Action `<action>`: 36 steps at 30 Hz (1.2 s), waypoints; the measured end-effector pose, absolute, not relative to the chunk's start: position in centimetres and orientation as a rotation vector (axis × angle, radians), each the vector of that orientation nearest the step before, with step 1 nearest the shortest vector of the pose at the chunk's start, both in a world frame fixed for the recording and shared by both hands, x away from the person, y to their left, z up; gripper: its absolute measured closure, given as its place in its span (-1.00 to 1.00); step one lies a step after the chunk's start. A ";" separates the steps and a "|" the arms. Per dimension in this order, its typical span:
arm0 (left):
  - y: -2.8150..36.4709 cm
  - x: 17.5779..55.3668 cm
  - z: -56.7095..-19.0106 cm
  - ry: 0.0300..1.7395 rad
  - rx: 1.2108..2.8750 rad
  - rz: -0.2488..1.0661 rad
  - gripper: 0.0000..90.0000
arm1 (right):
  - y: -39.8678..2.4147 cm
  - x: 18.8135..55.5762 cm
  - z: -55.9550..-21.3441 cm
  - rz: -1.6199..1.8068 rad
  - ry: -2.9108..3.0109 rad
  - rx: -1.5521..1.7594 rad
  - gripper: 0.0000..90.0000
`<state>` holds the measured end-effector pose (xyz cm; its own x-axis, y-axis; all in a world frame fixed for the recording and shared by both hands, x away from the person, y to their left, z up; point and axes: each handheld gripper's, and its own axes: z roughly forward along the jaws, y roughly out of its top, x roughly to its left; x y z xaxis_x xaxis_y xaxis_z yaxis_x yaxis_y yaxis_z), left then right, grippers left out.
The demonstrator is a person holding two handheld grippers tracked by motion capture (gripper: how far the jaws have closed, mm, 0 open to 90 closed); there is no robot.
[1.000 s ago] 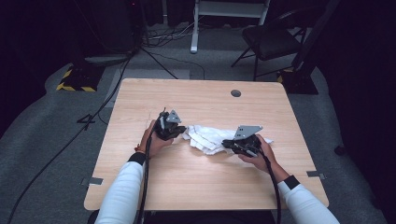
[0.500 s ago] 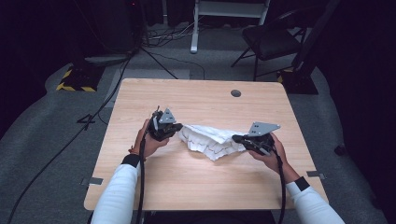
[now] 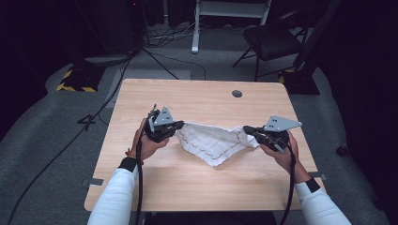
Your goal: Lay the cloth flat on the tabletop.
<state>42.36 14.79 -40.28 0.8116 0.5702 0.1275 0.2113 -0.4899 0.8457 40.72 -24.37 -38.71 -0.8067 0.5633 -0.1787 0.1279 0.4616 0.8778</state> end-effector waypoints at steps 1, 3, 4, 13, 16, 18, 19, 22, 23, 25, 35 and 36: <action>14.7 42.0 -39.7 0.567 2.059 0.500 0.97 | -24.6 40.6 -38.0 1.316 2.241 0.576 1.00; 14.7 41.9 -39.3 0.560 2.053 0.504 0.97 | -24.7 40.5 -37.7 1.322 2.228 0.576 1.00; 14.6 41.8 -39.0 0.556 2.047 0.516 0.97 | -24.7 40.4 -37.3 1.325 2.218 0.574 1.00; 14.1 41.1 -36.6 0.525 2.029 0.571 0.97 | -25.5 39.8 -34.3 1.356 2.149 0.571 1.00; 14.0 40.9 -35.8 0.510 2.014 0.576 0.97 | -25.5 39.6 -33.9 1.347 2.145 0.570 1.00; 14.1 40.2 -34.5 0.479 1.996 0.591 0.97 | -25.7 39.2 -33.1 1.357 2.128 0.571 1.00; 14.1 39.9 -34.0 0.470 1.993 0.592 0.97 | -25.9 39.0 -32.8 1.364 2.119 0.568 1.00; 14.1 38.9 -33.1 0.444 1.984 0.605 0.97 | -26.2 37.9 -31.8 1.389 2.102 0.552 1.00; 14.1 38.9 -33.1 0.444 1.984 0.605 0.97 | -26.2 37.9 -31.8 1.389 2.102 0.552 1.00; 14.1 38.2 -32.5 0.424 1.989 0.611 0.97 | -26.3 37.0 -31.3 1.390 2.093 0.538 1.00; 14.4 34.8 -31.0 0.348 2.008 0.617 0.97 | -26.7 32.8 -29.8 1.435 2.088 0.493 1.00; 14.5 34.6 -30.9 0.342 2.008 0.616 0.97 | -26.7 32.6 -29.8 1.439 2.090 0.490 1.00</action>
<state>34.64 14.49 -30.88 0.8324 0.4777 0.2809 -0.0136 -0.4891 0.8721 32.61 -26.67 -29.78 -0.7822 0.5782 -0.2323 -0.0110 0.3600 0.9329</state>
